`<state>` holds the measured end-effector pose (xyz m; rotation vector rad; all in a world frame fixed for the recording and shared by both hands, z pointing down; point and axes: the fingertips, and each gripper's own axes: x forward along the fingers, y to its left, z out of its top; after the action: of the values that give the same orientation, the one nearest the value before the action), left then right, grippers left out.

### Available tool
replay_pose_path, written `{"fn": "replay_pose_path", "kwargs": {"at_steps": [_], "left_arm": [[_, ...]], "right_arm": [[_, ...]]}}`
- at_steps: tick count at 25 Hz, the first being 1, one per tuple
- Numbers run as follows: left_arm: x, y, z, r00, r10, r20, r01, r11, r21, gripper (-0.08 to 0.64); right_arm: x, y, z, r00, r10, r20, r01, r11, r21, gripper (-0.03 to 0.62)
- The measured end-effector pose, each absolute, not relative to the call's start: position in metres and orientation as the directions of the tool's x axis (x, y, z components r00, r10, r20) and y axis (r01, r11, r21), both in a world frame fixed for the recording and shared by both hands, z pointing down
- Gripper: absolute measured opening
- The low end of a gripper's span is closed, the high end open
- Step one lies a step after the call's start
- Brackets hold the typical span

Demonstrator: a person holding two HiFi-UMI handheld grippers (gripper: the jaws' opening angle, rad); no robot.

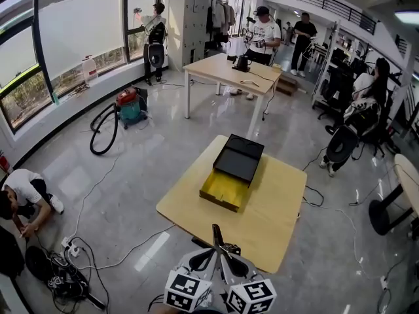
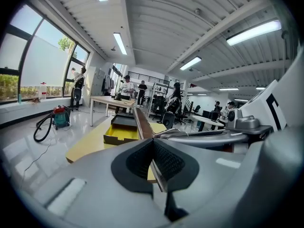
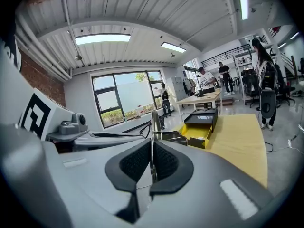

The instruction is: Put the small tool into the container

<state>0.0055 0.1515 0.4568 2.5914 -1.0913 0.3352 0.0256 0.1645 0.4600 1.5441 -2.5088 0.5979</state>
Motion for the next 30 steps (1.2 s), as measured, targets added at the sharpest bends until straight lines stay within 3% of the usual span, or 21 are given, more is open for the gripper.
{"fn": "replay_pose_path", "kwargs": {"at_steps": [6,10,17,23,30], "left_arm": [[0.061,0.097,0.484,0.671,-0.661,0.337,-0.734,-0.656,0.174,0.005],[0.13,0.054,0.459,0.667,-0.659,0.348,-0.736,-0.655,0.171,0.005],[0.174,0.012,0.444,0.674,-0.65,0.352,-0.728,-0.665,0.167,0.005],[0.183,-0.054,0.462,0.68,-0.639,0.358,-0.723,-0.666,0.183,0.005],[0.129,-0.195,0.452,0.71,-0.611,0.351,-0.695,-0.689,0.207,0.005]], "right_arm": [[0.078,0.109,0.486,-0.485,-0.819,0.306,-0.87,0.415,-0.267,0.008],[0.147,0.065,0.461,-0.489,-0.818,0.302,-0.867,0.417,-0.274,0.008],[0.19,0.024,0.447,-0.483,-0.823,0.3,-0.868,0.406,-0.286,0.008],[0.2,-0.041,0.463,-0.473,-0.823,0.313,-0.873,0.391,-0.291,0.008],[0.144,-0.178,0.452,-0.438,-0.838,0.325,-0.89,0.353,-0.288,0.008]]}}
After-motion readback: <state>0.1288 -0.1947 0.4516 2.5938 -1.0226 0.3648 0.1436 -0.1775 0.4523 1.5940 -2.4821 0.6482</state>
